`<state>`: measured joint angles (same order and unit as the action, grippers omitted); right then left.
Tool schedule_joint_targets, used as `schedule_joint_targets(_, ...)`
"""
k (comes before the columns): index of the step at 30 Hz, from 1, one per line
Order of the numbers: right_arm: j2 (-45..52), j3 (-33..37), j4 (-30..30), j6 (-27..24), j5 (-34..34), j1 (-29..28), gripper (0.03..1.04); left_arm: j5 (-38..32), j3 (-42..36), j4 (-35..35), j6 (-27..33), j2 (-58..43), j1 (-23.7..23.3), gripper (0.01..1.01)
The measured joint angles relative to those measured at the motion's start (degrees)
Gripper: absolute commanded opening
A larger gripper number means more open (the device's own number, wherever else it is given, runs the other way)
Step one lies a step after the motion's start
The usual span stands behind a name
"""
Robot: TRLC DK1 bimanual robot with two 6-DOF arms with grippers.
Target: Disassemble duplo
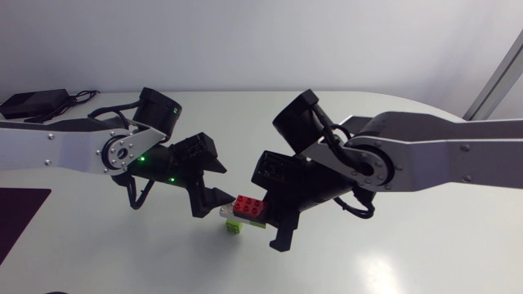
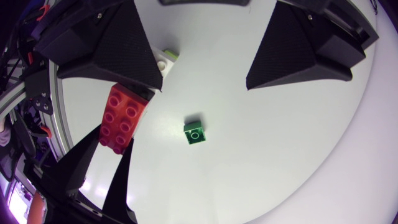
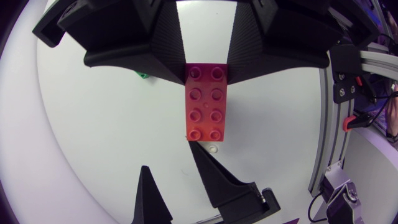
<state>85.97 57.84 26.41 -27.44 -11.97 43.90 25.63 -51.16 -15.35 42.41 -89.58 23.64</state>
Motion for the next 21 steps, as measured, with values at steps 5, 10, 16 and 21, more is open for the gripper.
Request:
schedule_joint_targets(5,-1.0,0.0,0.6,0.5,-0.1,0.0,0.20,-0.5,1.9,0.9,0.4,0.0,0.5,0.934)
schedule_joint_targets(10,-3.0,0.0,0.2,0.7,0.0,0.0,0.20,-1.9,4.1,0.1,0.7,-0.9,1.3,0.934)
schedule_joint_targets(16,-3.0,-2.7,-0.2,0.7,0.0,0.0,0.20,-2.0,4.2,0.1,1.3,-0.9,1.9,0.934)
schedule_joint_targets(21,-3.0,-3.1,-0.6,0.6,-0.2,-1.0,0.20,-2.0,4.2,0.1,1.3,-0.2,1.9,0.936)
